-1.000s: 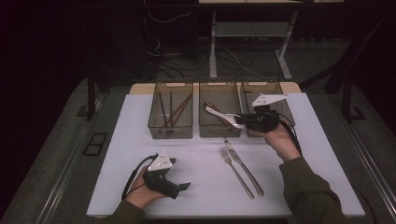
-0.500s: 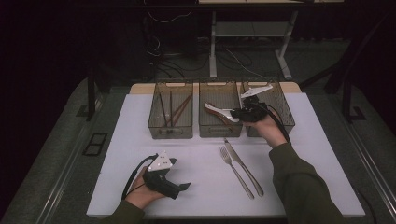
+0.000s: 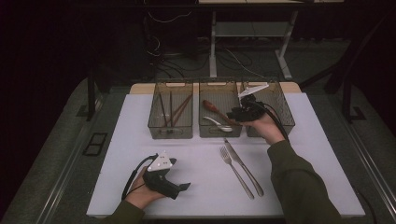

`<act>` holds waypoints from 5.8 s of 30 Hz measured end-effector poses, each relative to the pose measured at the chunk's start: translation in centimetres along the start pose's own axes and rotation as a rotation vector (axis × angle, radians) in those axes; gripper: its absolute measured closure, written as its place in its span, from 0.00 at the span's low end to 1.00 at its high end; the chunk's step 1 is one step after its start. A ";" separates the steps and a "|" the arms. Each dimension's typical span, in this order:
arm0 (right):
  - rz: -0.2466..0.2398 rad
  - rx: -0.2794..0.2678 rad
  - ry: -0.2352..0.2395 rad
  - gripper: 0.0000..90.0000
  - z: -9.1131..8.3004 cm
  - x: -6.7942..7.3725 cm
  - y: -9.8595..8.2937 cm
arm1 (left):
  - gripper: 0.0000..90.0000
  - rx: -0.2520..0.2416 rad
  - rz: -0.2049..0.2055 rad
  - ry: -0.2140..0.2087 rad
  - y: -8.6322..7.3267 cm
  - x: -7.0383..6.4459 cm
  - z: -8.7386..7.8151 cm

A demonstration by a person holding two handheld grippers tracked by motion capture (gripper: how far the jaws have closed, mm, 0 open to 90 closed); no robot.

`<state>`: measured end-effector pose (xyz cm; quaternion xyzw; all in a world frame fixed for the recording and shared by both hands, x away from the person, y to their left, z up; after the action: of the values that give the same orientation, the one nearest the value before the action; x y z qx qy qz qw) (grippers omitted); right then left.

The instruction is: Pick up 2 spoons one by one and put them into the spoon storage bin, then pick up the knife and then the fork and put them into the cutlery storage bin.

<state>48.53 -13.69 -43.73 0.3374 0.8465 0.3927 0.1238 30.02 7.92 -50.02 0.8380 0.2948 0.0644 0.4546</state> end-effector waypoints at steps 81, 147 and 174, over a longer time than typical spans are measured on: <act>0.016 0.016 0.122 0.39 -9.3 9.2 -14.3 | 0.00 -0.005 0.001 -0.005 0.2 -0.3 -0.2; -0.086 0.234 0.097 0.75 -9.4 9.1 -17.0 | 0.00 -0.007 0.000 -0.010 0.2 -0.3 -0.1; -0.260 0.543 0.157 0.65 -5.5 8.0 -12.5 | 0.00 -0.005 0.000 -0.012 0.2 -0.3 -0.1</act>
<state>34.03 -17.29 -49.04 0.2159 0.9635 0.1581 0.0126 29.80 7.72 -49.77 0.8372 0.2919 0.0598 0.4586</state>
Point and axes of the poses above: each handheld gripper's, and its own axes: z roughly forward along the jaws, y roughly out of its top, x roughly to its left, the point moved 9 cm from there along z, roughly forward along the jaws, and after that the axes turned 5 degrees about -z, right-handed, at the moved point
